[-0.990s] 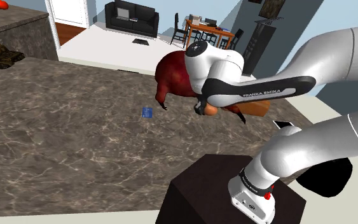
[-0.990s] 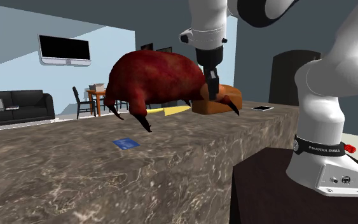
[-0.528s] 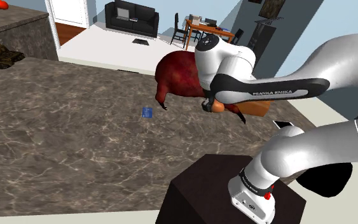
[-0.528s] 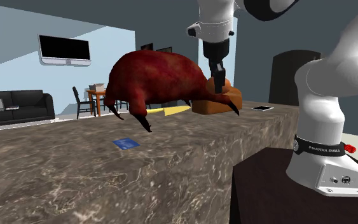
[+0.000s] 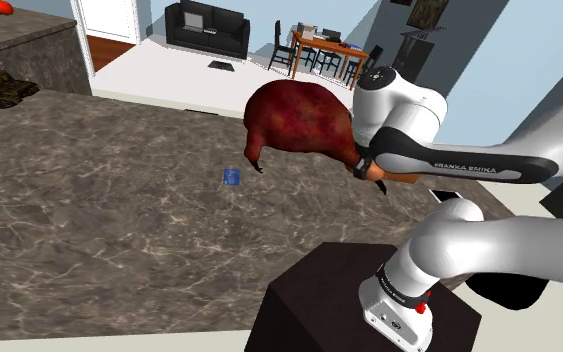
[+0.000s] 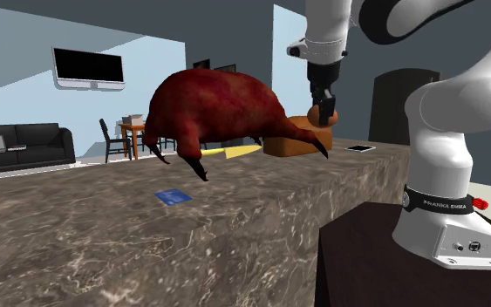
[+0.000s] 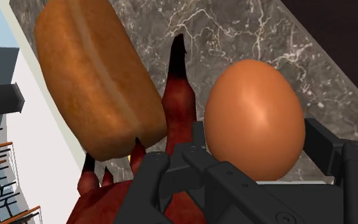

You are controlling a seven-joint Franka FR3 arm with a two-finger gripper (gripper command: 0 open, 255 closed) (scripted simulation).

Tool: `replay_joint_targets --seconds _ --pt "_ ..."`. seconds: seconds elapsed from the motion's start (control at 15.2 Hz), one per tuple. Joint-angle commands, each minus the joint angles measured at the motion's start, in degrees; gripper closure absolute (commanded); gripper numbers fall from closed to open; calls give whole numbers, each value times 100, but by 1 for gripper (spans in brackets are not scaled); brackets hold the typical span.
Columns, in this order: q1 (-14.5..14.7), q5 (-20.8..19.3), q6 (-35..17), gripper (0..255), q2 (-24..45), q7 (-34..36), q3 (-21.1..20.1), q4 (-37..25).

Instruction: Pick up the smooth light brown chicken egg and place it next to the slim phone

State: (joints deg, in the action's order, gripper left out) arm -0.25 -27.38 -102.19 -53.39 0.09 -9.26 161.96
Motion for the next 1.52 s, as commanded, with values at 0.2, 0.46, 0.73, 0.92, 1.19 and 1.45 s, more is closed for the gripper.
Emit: replay_joint_targets --seconds 0.2,0.46,0.73,0.92,1.19,1.45 --pt "-303 -574 141 255 -1123 -785 699 585" --pt "-728 -1183 218 255 -1941 -1501 1366 934" --pt "-1258 -1929 221 255 -2576 -2249 2179 1133" --pt "-1600 -2598 213 255 -2894 -2751 2912 1159" --pt "-1979 -3497 139 255 -3098 -3365 3918 1030" --pt "-2220 -4297 -13 255 -3087 -3911 4848 728"
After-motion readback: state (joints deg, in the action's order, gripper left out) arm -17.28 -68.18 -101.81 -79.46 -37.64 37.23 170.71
